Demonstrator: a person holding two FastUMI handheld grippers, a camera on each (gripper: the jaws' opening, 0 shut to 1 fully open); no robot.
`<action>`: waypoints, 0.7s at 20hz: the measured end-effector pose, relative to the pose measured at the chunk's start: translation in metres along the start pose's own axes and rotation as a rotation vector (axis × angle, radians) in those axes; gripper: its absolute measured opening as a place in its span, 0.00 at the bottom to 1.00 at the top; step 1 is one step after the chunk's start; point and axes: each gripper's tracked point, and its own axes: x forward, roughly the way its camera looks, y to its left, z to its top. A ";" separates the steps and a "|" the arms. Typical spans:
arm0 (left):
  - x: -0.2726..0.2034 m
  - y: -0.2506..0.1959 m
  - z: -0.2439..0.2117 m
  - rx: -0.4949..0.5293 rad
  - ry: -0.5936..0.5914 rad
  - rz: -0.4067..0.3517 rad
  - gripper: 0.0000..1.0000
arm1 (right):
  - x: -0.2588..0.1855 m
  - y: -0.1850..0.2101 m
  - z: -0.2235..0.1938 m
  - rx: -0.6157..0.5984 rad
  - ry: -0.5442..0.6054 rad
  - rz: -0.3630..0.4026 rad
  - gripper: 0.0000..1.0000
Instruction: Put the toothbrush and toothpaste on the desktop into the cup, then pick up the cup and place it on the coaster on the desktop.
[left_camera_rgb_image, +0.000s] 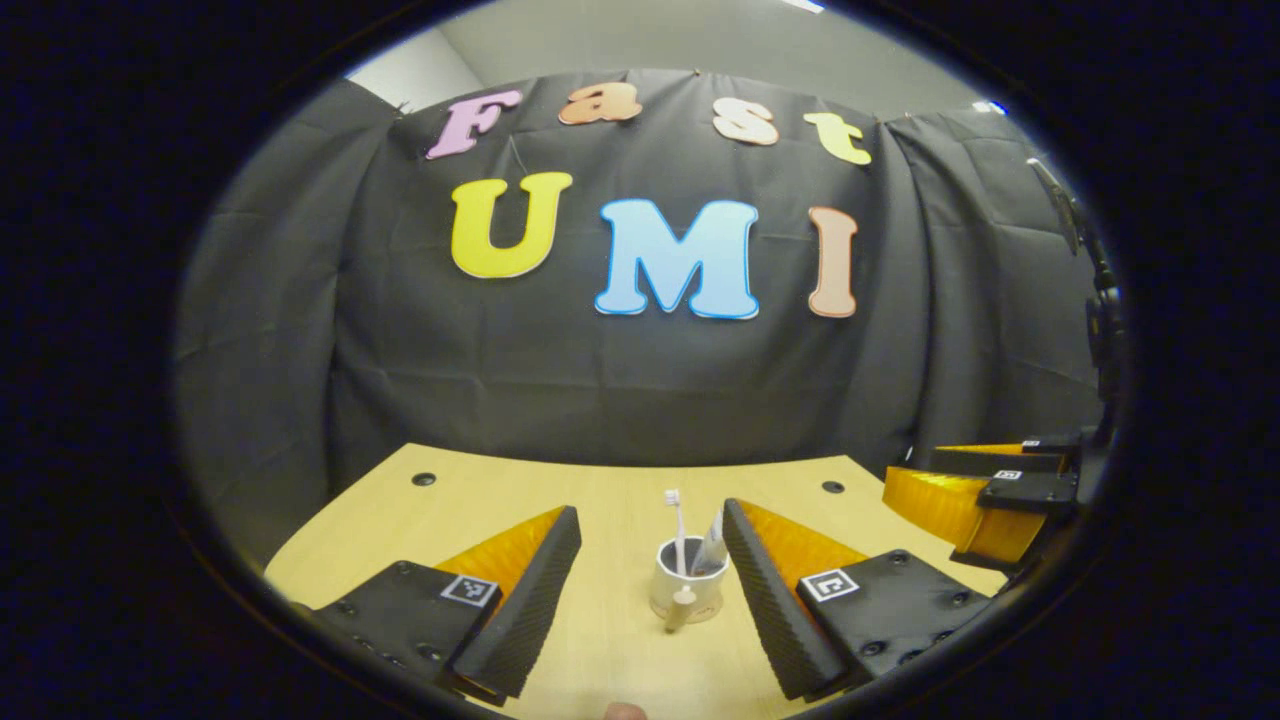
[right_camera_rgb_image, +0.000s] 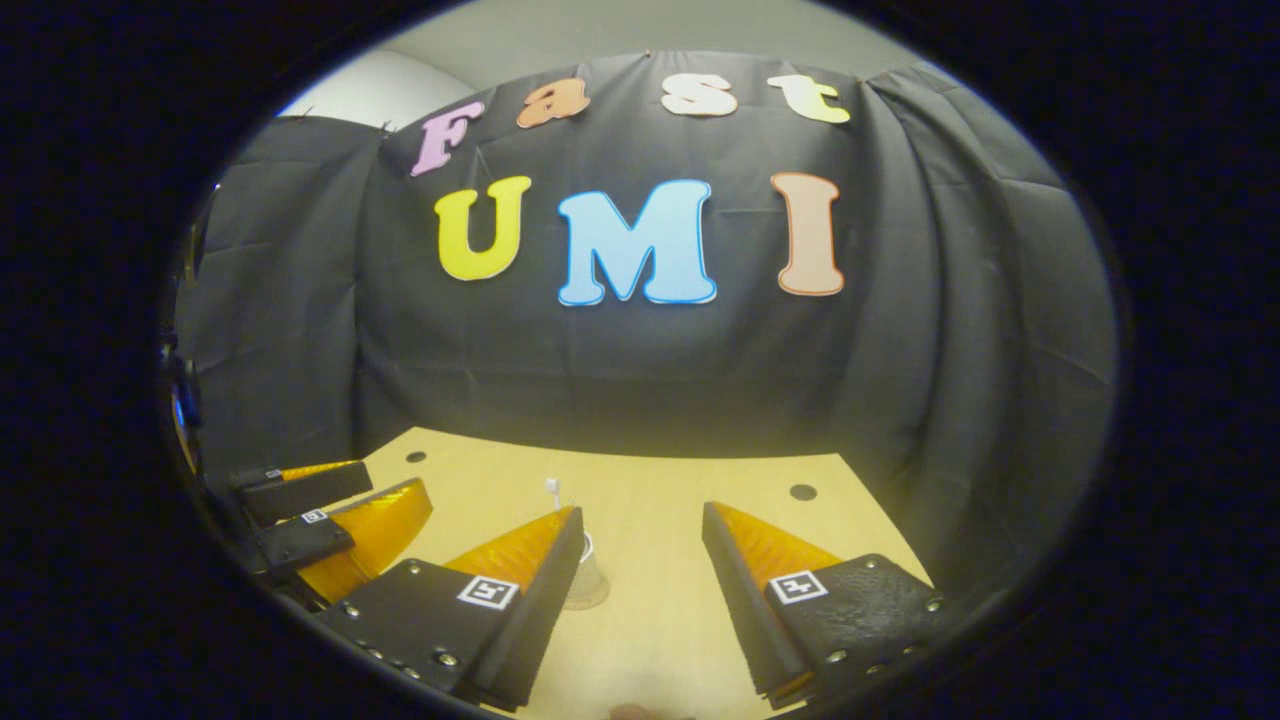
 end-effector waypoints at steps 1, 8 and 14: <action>-0.004 0.006 0.004 -0.004 -0.018 0.004 0.94 | -0.002 0.001 0.003 -0.004 -0.020 -0.007 0.76; -0.017 0.028 0.014 0.014 -0.066 0.015 0.87 | -0.015 0.011 0.006 -0.026 -0.061 -0.046 0.76; -0.013 0.036 0.011 0.024 -0.059 0.010 0.87 | -0.018 0.015 0.006 -0.025 -0.065 -0.058 0.76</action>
